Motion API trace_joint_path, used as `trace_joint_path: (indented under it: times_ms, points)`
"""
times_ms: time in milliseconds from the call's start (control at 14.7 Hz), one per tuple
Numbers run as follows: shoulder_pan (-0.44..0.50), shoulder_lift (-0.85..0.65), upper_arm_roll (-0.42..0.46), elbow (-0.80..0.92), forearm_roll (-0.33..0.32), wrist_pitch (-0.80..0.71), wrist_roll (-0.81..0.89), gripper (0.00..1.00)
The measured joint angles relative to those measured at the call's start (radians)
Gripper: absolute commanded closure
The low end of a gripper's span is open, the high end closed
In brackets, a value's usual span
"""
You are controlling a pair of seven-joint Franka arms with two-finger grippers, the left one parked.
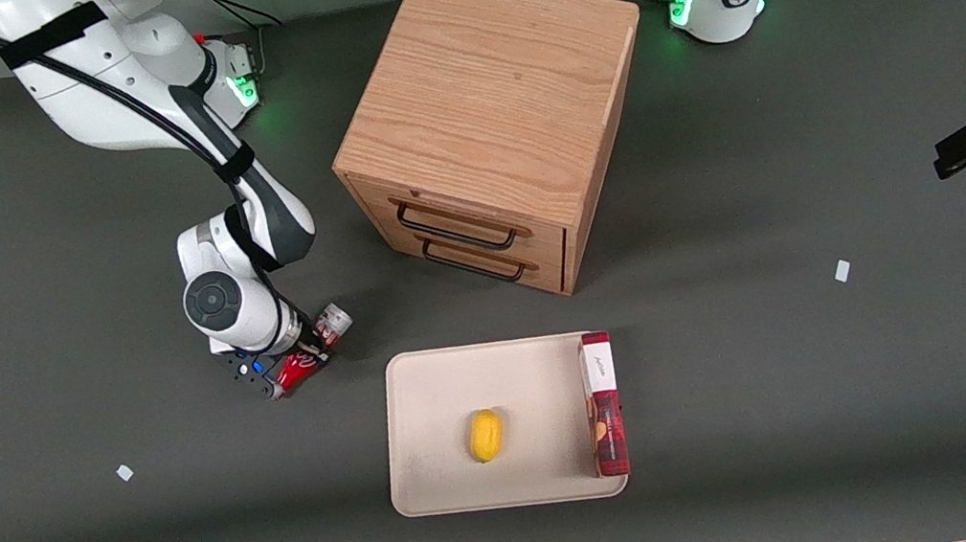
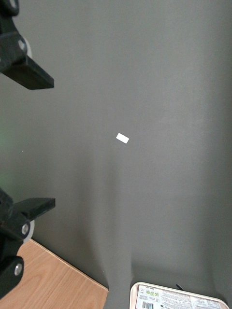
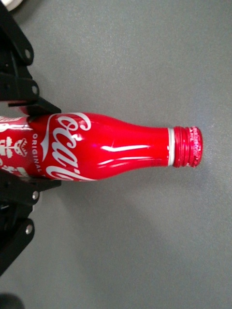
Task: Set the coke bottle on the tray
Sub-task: 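Close the right gripper on the bottle and lift it upright, then carry the upright bottle over the white tray beside the lemon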
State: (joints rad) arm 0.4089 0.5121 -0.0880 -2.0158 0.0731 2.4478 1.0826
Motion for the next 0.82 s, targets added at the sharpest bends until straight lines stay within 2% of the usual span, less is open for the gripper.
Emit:
trace_joint_path:
  times_ms: [205,409,614,818]
  points:
    - [0.0,-0.01,0.0,0.003,0.0,0.0,-0.001,0.92]
    - [-0.001,-0.045,0.0,0.022,0.0,-0.032,-0.034,0.93]
    - [-0.011,-0.096,-0.004,0.1,0.0,-0.168,-0.131,0.92]
    - [-0.018,-0.13,-0.009,0.255,0.0,-0.352,-0.229,0.91]
